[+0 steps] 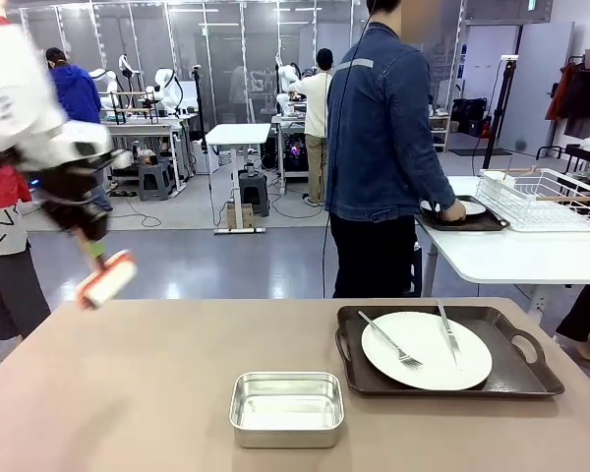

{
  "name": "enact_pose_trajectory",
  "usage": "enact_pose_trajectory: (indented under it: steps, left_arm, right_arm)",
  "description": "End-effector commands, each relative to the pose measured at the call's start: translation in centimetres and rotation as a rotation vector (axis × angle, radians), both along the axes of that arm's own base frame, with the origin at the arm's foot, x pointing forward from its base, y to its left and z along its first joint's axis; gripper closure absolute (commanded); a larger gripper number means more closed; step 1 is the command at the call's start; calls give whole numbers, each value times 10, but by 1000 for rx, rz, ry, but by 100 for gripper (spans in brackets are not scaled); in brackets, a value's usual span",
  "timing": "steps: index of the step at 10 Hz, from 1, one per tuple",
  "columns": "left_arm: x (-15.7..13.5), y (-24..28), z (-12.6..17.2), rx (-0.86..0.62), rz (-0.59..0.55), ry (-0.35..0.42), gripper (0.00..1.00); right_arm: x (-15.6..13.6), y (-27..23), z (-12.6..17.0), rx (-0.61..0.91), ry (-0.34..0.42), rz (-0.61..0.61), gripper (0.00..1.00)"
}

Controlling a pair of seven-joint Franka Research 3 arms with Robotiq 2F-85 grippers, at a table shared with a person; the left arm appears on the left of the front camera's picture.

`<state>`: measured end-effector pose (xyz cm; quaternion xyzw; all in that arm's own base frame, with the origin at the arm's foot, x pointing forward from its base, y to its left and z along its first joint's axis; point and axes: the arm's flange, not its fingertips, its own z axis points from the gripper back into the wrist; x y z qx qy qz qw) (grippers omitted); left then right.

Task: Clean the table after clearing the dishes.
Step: Place the Lint Roller back on top of the Airtight Container.

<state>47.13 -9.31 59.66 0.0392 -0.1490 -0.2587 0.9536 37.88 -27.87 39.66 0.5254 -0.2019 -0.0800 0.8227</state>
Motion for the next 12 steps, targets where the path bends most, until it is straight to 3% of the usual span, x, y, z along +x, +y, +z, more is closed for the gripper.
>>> enact_pose_trajectory:
  steps: [1, 4, 6, 7, 10, 11, 12]
  left_arm:
    - [24, -70, 7, 157, -343, -36, 79]
    - [15, -184, -12, 283, -793, 43, 79]
    - [-26, -225, -36, 254, -1011, 88, 79]
    - [-52, -233, -41, 253, -1063, 86, 79]
    - [-88, -234, -47, 154, -936, 167, 79]
    - [-65, -255, -49, 239, -1035, 111, 79]
    - [-65, -255, -49, 239, -1035, 111, 79]
  right_arm:
    - [-3, 1, 4, 1, -3, -1, 0]
    - [-3, 1, 4, 1, -3, -1, 0]
    - [-3, 1, 4, 1, -3, -1, 0]
    - [-3, 1, 4, 1, -3, -1, 0]
    - [-3, 1, 4, 1, -3, -1, 0]
    - [-3, 1, 4, 1, -3, -1, 0]
    - [-3, 1, 4, 1, -3, -1, 0]
